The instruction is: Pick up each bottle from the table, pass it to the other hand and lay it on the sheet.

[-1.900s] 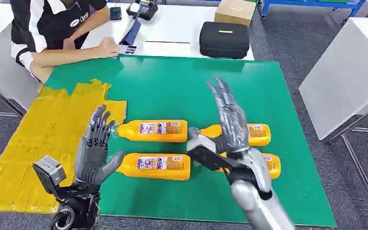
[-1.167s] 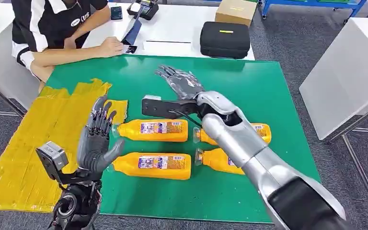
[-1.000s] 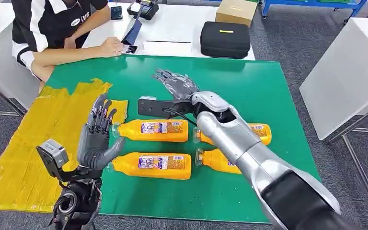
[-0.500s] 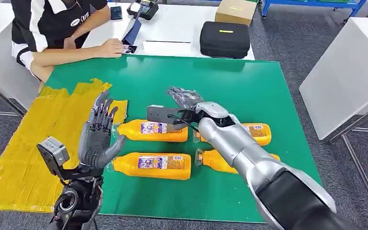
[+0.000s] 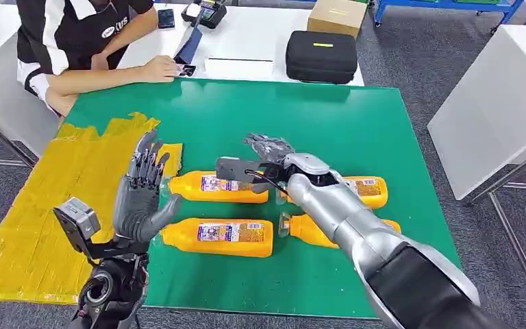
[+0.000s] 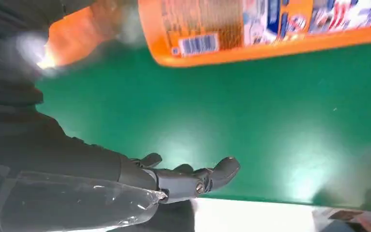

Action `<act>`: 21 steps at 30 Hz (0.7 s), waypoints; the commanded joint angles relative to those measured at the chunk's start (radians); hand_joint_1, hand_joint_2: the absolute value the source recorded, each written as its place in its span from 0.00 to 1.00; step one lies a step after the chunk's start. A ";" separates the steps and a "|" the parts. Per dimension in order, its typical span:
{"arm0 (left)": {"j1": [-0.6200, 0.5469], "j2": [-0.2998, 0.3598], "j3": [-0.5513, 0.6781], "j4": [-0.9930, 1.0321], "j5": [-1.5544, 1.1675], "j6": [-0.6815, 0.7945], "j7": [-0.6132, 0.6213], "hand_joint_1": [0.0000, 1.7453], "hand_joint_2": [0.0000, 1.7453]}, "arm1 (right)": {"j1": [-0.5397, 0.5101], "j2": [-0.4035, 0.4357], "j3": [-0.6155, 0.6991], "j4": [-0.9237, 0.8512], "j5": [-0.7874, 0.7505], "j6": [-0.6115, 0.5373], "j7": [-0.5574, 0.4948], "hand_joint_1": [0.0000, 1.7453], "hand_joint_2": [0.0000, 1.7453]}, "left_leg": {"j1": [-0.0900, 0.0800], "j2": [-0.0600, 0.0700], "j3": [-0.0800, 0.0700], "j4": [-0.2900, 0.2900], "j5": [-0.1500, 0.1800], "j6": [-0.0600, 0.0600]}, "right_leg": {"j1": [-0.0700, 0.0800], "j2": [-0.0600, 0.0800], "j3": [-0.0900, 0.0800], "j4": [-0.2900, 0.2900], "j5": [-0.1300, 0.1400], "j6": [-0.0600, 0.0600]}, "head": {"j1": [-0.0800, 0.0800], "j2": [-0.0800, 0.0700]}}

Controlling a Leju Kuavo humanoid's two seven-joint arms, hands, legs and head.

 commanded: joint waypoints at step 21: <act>-0.009 0.035 -0.025 0.012 -0.001 -0.008 0.010 0.00 1.00 | 0.052 0.011 0.009 0.087 0.017 0.066 -0.048 0.00 1.00 | 0.000 -0.001 0.006 0.000 -0.003 0.001 | 0.001 0.000 0.006 0.001 -0.003 -0.006 | 0.000 0.000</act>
